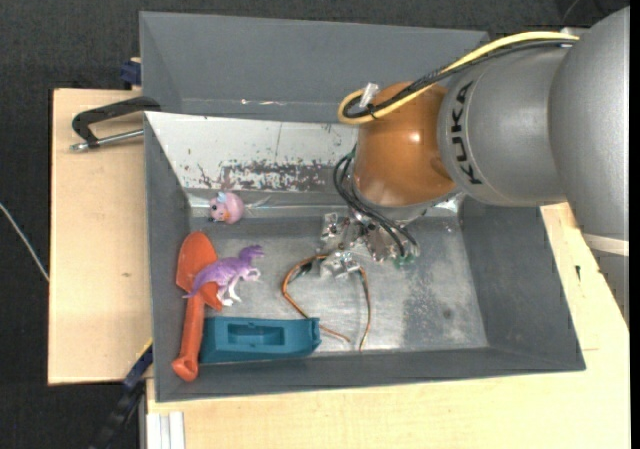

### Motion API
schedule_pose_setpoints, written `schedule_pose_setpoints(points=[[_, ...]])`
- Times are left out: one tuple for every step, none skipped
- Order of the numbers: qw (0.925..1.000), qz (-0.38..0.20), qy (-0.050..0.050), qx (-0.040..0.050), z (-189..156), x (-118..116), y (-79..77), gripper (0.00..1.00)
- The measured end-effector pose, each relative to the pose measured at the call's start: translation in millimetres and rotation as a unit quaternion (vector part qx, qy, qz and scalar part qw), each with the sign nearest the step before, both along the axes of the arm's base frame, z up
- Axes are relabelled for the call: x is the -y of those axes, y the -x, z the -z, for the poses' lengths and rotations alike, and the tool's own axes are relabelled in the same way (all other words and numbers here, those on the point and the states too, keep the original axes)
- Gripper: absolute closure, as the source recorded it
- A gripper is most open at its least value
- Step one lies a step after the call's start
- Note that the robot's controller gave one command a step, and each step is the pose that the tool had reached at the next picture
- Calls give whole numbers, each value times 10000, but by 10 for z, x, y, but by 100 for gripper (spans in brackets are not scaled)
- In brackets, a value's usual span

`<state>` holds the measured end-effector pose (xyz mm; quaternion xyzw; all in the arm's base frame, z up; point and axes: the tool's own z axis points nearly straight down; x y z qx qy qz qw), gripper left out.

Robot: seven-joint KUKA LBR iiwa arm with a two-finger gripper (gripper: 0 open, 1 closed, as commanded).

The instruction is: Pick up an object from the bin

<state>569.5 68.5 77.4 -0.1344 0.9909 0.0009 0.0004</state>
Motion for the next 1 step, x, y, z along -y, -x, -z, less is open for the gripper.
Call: schedule_pose_setpoints(points=[[10000, 1, 0, 1, 0, 0, 0, 100]])
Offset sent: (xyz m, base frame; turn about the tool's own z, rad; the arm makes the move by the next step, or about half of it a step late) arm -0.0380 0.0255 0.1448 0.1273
